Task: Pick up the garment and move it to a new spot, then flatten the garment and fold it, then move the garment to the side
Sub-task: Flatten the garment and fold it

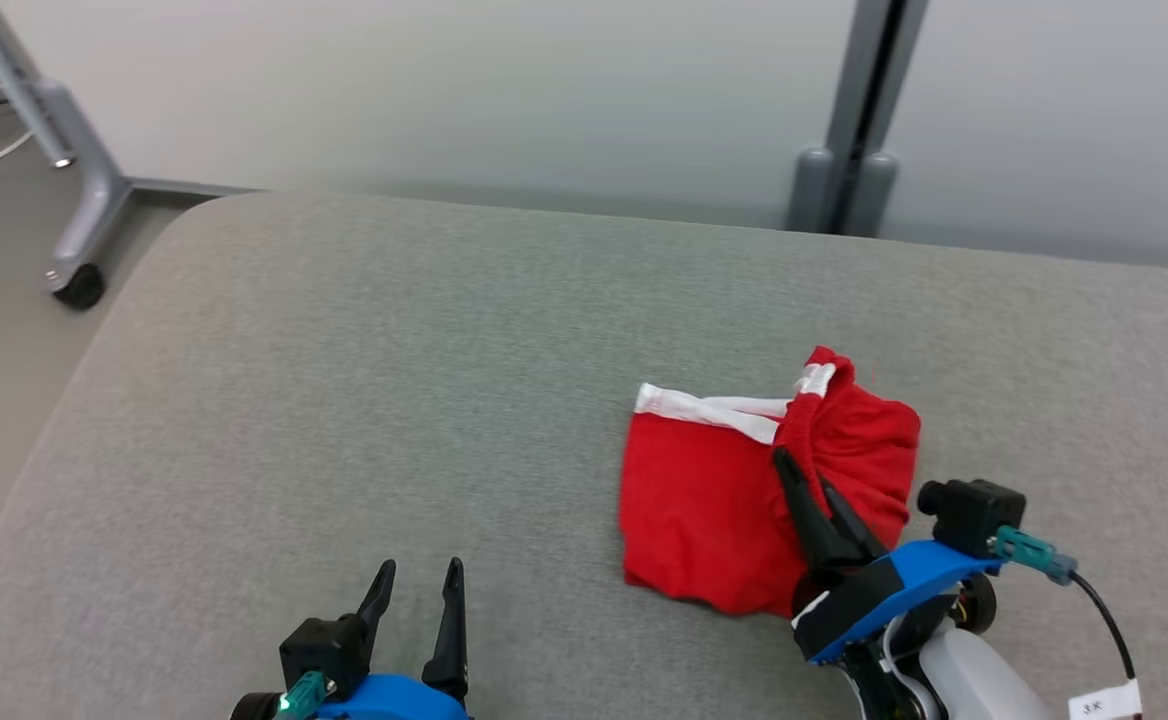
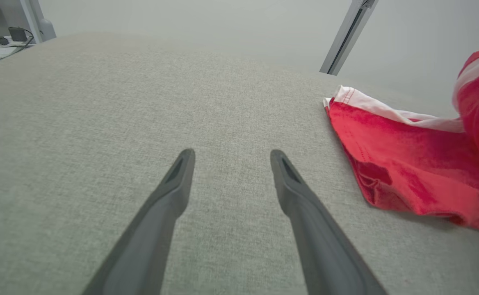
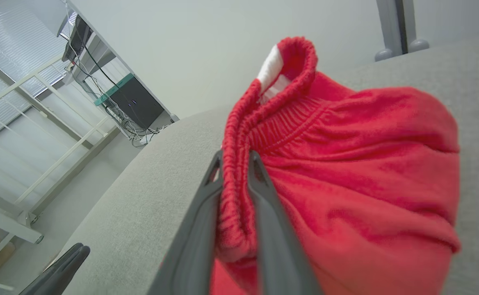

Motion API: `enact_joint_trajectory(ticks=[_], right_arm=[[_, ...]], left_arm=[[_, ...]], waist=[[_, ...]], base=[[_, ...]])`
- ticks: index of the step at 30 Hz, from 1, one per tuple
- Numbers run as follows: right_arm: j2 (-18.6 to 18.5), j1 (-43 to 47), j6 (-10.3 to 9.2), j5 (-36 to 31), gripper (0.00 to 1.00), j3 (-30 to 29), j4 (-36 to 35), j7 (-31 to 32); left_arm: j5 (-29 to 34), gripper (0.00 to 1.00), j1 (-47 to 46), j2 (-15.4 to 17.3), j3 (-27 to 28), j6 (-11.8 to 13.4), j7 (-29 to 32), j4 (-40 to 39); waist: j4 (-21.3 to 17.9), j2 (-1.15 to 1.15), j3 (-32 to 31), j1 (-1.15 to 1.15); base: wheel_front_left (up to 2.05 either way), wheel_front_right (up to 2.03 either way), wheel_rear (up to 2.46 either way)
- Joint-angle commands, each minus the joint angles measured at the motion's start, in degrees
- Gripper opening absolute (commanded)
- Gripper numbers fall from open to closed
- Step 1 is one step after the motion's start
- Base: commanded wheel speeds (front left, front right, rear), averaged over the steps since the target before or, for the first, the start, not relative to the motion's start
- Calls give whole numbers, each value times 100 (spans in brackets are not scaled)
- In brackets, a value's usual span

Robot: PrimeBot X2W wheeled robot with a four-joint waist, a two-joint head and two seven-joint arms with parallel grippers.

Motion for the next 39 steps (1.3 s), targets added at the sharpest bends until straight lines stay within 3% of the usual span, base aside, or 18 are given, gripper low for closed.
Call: enact_joint_trajectory(ticks=[1,8,9,10,17,20,29,39], right_arm=[[-3,-95,1,-45,0,56,47,-31],[121,-354,1,-356,0,447,607,-135],[130,-401,1,-409,27,524,670,-167],[139,-445,1,-433,98,602,715,-192],[76,-574,0,-708,100,895,727,-322],[-21,-444,0,-1181,100,435,520,-323],[159,382,0,-2700,100,-1373,-86,-325],[255,920,0,-3291,100,-1859,-251,-326]], left_arm=[[-6,100,25,3,-24,3,3,-8],[40,100,103,1,78,34,3,-75],[36,100,113,1,110,37,2,-83],[35,100,117,1,125,41,2,-97],[34,100,18,2,174,50,2,-140],[84,100,-52,1,181,82,2,-202],[557,100,-205,4,244,138,2,-215],[956,100,155,4,533,112,2,-352]], waist=[[176,0,82,0],[625,0,133,0],[640,0,143,0],[644,0,153,0],[321,0,144,0],[71,0,101,0],[-584,0,-10,0],[-878,0,-159,0]], base=[[0,0,0],[0,0,0],[0,0,0],[0,0,0],[0,0,0],[0,0,0],[0,0,0],[0,0,0]])
